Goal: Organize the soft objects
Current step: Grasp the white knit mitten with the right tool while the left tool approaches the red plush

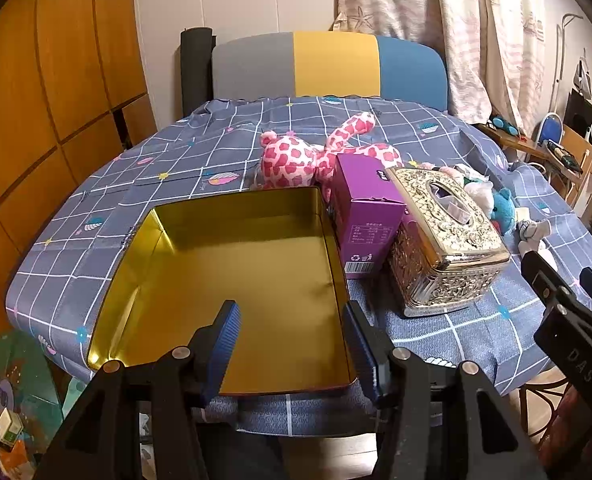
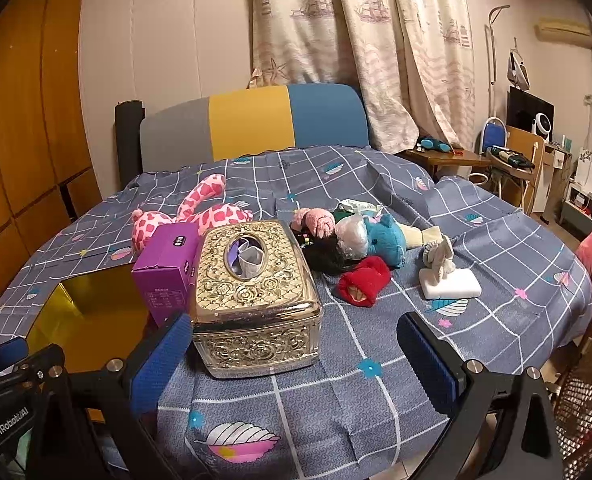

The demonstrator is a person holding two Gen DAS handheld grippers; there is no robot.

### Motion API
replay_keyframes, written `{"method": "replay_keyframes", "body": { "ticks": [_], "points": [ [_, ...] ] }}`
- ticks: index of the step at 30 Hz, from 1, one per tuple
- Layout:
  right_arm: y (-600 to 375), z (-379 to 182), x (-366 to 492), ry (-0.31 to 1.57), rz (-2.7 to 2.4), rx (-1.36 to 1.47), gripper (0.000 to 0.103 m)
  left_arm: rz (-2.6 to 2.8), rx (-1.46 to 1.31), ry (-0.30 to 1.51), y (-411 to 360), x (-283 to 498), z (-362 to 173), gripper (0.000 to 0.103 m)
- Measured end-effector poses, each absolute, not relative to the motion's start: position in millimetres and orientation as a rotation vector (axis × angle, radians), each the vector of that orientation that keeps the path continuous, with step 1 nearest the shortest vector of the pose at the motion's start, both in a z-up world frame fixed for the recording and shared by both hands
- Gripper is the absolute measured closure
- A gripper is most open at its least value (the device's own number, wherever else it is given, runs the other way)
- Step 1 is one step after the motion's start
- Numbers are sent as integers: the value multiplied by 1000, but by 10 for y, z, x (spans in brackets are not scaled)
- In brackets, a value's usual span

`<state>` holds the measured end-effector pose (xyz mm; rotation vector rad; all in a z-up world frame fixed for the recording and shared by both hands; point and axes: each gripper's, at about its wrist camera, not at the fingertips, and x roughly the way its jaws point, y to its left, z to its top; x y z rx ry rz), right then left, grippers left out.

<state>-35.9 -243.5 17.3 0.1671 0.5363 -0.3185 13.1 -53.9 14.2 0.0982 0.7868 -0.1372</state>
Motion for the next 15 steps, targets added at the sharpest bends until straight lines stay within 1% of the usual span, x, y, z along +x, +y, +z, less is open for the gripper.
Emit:
{"method": "replay_keyframes", "body": {
  "ticks": [4,9,12,15],
  "points": [
    [-2530,195,-359,529,-330,177,0,-157,103,795,-586,155,148,49],
    [-2841,183,-317,537,-319,199,0,-304,80,824,-709,219,150,49],
    [-3109,84,-246,577,-315,197,0,-427,20,790,-757,200,169,49],
    [-3488,-119,-160,671,-345,234,0,-520,-12,766,-842,162,189,49]
  ]
}}
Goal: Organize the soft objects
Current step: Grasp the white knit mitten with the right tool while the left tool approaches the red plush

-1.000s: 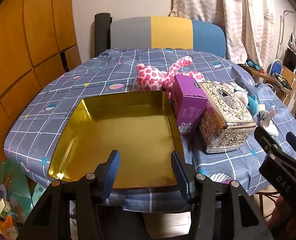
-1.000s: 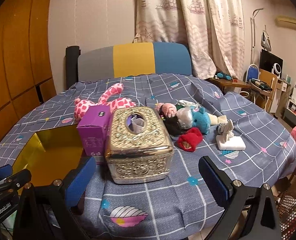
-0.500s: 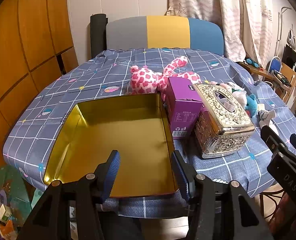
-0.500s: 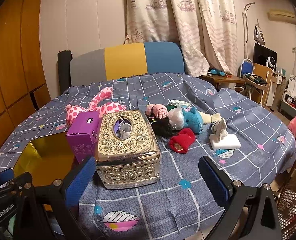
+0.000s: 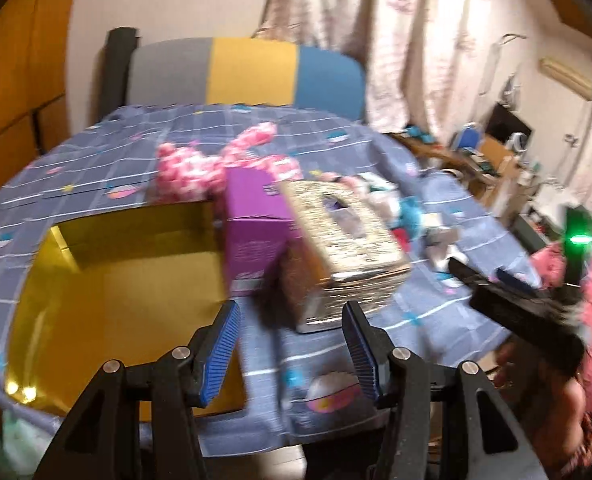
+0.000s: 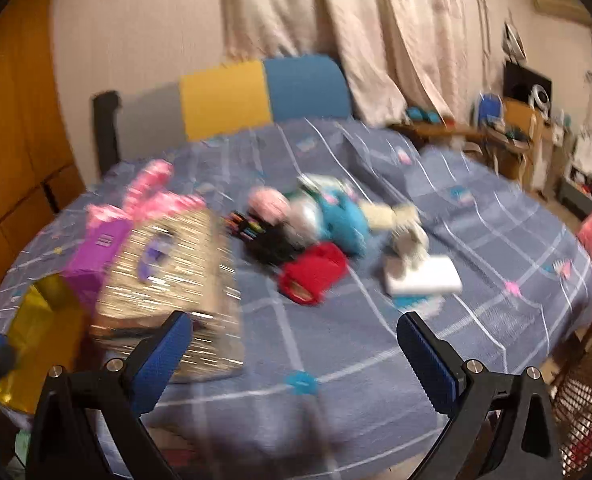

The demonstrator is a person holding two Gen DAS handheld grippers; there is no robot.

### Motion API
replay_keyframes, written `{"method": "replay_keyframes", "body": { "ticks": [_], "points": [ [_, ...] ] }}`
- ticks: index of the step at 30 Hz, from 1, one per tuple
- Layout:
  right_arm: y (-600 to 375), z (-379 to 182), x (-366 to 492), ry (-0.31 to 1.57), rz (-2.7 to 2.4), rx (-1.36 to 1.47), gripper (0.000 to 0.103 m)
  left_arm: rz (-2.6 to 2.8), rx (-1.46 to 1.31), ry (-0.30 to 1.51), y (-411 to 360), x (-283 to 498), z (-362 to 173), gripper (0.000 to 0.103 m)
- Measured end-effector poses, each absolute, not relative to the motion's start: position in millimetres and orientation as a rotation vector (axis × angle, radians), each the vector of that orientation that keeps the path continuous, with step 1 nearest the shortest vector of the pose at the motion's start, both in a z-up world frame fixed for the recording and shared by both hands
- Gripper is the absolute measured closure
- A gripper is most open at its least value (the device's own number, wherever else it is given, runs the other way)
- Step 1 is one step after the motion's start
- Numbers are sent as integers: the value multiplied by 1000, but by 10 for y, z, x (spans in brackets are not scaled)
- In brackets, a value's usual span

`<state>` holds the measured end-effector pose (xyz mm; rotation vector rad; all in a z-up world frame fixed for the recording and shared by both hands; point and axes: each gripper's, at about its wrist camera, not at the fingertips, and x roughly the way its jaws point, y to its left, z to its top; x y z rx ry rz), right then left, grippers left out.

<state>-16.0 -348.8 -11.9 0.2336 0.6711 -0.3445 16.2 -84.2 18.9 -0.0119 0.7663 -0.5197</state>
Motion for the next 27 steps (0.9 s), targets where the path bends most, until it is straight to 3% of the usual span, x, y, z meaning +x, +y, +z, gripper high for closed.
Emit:
{"method": "replay_keyframes", "body": {
  "ticks": [4,10,20,27],
  "points": [
    [-3946,-290,-108,736,-427,221,0,-609,17,813,-1072,169,187,49],
    [-4693,-269,97,665,-493,285,0,-688,93,833,-1396,99,167,49],
    [-5527,-643,1053,825,-459,519,34,-831,109,899,-1833,106,170,49],
    [-5666,-992,1140,896,-437,604,53,-871,85,977,-2066,178,104,44]
  ]
}}
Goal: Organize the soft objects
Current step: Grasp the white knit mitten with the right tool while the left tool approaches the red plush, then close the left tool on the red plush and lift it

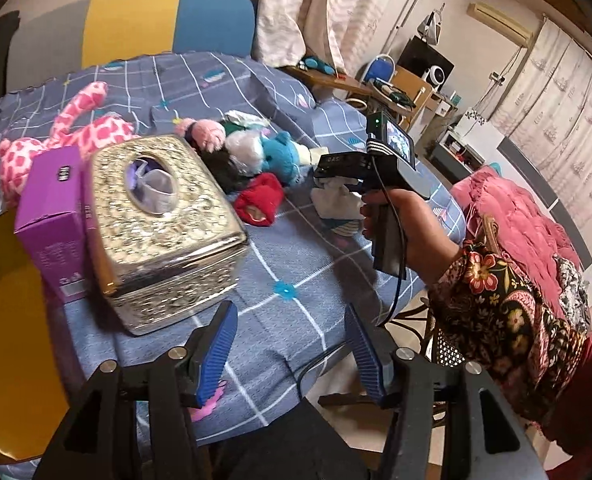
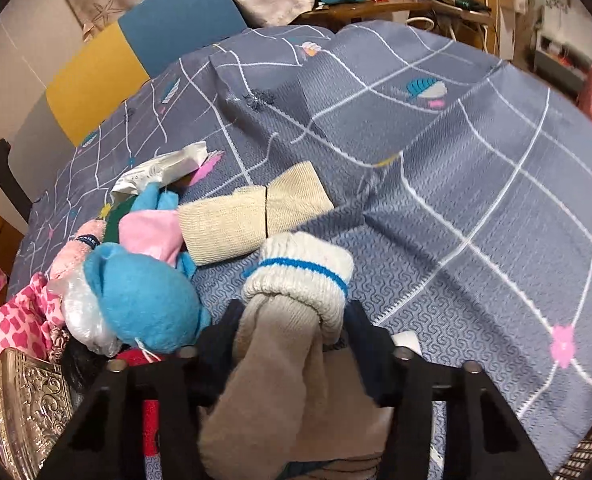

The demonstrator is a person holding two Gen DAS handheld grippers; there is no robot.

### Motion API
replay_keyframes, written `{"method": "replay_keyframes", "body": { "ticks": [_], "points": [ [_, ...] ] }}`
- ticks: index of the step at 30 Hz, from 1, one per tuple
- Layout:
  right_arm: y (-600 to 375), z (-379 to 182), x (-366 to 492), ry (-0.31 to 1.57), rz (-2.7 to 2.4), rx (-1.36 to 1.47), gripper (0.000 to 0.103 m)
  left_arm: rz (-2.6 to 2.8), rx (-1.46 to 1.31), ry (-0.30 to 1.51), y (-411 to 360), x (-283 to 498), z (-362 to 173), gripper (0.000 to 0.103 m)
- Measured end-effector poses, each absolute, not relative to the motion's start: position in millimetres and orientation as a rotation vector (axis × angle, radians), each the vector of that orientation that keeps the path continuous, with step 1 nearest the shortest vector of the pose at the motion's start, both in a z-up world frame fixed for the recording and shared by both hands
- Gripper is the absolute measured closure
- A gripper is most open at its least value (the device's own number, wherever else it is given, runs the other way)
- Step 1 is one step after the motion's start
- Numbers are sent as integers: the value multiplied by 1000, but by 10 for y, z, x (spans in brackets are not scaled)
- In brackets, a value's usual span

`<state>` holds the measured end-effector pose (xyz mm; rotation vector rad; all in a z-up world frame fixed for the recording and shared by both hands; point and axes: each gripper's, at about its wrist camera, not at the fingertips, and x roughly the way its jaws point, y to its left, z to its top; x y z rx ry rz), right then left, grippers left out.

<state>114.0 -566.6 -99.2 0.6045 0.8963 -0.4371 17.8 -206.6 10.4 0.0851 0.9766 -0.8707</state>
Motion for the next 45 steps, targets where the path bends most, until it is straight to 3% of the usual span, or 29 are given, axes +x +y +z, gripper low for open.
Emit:
{"method": "replay_keyframes", "body": {
  "ticks": [3,14,22,25,26,36,39,45],
  "points": [
    [-5688,-984,1096,867,-407,612,58,-875,148,989,-2267,186,77,40],
    [-5840,-716,467,612,-461,612,59,-846,267,966,-2986,449,64,40],
    [-6019,-1160,343,584,-501,705,59,-729,445,998,-3684,960,-211,40],
    [-5995,-1172,361,568,-504,683,59,-634,443,1102,-3825,1238,-455,40],
    [-5977,-1174,364,567,-504,680,58,-600,442,1107,-3842,1281,-499,46],
    [-5959,-1217,326,550,-499,672,58,-465,530,1086,-4109,1514,-876,45],
    [-5951,-1231,316,541,-498,674,58,-448,544,1040,-4104,1514,-939,64],
    [-5896,-1224,357,558,-523,630,58,-572,447,1021,-3923,1257,-764,72]
  ]
}}
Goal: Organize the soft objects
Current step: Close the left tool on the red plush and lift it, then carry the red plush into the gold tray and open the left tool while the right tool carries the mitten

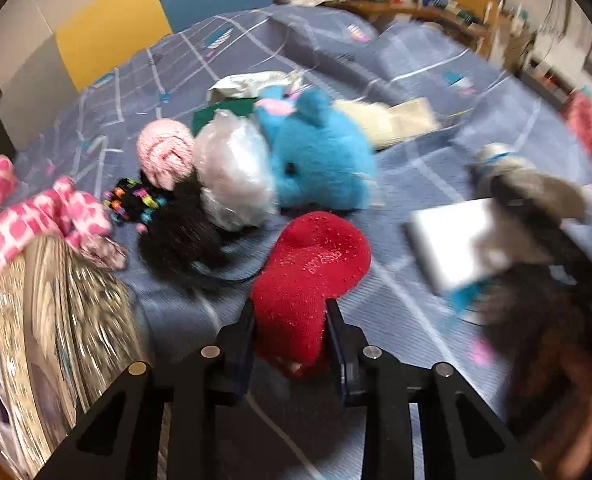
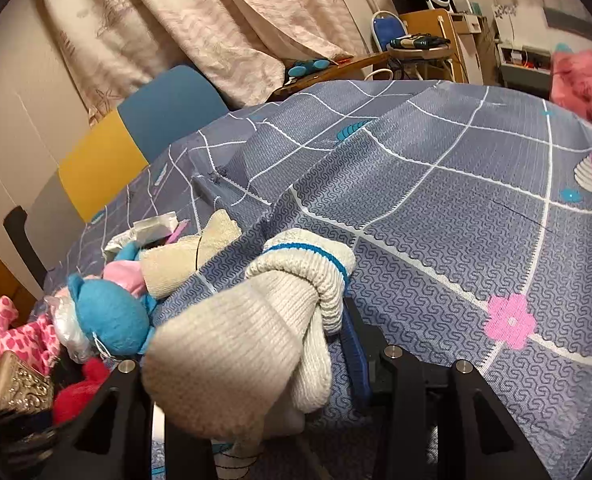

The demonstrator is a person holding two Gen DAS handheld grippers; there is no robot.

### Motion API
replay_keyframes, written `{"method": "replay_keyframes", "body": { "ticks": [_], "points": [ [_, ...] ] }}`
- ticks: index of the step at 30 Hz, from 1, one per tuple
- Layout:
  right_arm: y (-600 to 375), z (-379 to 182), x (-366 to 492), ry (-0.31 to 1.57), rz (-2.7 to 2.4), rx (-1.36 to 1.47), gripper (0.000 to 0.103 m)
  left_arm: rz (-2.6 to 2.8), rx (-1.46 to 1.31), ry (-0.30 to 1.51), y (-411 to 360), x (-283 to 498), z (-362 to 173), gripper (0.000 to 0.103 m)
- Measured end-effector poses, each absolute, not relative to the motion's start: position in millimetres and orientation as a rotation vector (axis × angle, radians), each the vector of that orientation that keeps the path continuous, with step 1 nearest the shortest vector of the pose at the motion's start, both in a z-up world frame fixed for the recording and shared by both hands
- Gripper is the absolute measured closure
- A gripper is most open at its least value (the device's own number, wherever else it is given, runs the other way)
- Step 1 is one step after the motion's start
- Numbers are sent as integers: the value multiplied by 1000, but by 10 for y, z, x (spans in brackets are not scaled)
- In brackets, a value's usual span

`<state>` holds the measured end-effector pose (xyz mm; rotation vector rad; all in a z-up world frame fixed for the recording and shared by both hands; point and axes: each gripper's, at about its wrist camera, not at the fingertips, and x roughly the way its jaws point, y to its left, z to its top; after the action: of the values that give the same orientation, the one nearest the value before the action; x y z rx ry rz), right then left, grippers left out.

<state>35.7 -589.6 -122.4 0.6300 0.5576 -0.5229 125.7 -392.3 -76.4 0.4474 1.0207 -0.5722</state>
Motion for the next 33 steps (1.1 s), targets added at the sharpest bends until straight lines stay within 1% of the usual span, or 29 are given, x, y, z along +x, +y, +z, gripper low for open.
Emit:
{"method": "replay_keyframes", "body": {
  "ticks": [9,12,17,26,33],
  "points": [
    [-5849,-1184,397,589,-555,581,59,-741,262,1000,-3438,749,-400,74],
    [-5788,-1112,403,612,-564,537,63,-806,218,981,-3283,625,-268,74],
    [-5566,-893,257,590,-556,460,63,-837,172,920,-2941,497,-72,74],
    [-5064,-483,-22,516,-489,457,63,-677,57,853,-1993,704,160,74],
    [-4583,-243,-68,481,-394,449,63,-523,-44,846,-1203,973,131,74]
  ]
}}
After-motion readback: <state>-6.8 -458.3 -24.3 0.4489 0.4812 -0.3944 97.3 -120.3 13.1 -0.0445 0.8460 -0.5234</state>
